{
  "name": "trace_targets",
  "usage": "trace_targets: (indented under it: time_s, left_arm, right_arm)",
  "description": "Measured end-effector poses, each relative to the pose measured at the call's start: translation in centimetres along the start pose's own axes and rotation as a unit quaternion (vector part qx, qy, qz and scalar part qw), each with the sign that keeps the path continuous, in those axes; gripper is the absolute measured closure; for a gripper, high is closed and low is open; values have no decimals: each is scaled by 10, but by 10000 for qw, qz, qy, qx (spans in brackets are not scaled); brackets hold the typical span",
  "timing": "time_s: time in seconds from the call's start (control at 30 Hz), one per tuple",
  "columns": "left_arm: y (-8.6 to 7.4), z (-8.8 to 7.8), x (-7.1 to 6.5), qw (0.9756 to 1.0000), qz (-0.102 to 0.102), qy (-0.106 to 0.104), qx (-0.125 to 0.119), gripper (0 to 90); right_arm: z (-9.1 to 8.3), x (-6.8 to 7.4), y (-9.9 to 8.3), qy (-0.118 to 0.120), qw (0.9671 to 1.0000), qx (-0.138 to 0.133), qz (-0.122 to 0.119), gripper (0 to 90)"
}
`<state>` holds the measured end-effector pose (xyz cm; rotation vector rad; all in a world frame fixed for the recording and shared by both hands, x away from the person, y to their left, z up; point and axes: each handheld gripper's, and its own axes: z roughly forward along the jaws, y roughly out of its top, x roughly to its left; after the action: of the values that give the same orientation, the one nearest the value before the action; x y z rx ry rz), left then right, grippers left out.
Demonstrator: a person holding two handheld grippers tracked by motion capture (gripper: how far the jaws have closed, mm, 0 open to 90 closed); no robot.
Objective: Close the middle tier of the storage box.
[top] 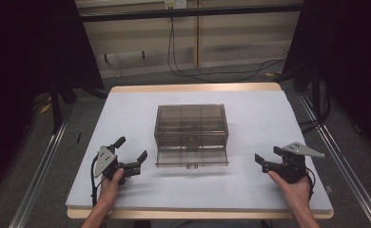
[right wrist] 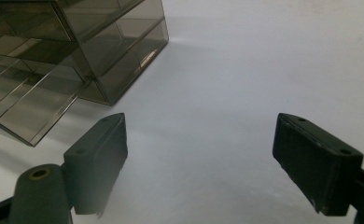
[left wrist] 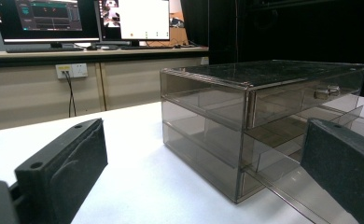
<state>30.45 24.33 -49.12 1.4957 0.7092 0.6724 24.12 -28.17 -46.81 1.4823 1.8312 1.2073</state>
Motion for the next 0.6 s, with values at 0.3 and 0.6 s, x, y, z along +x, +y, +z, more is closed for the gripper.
trace_targets:
  time_s: [0.3,0.6]
  left_arm:
    - [0,-1,1,10000,62,-8,-2,8]
    - [0,-1,1,10000,65,-8,-2,8]
  right_arm:
    - [-1,10,0,375,9991,6,-203,339]
    - [0,29,-1,841,9954,47,-460,504]
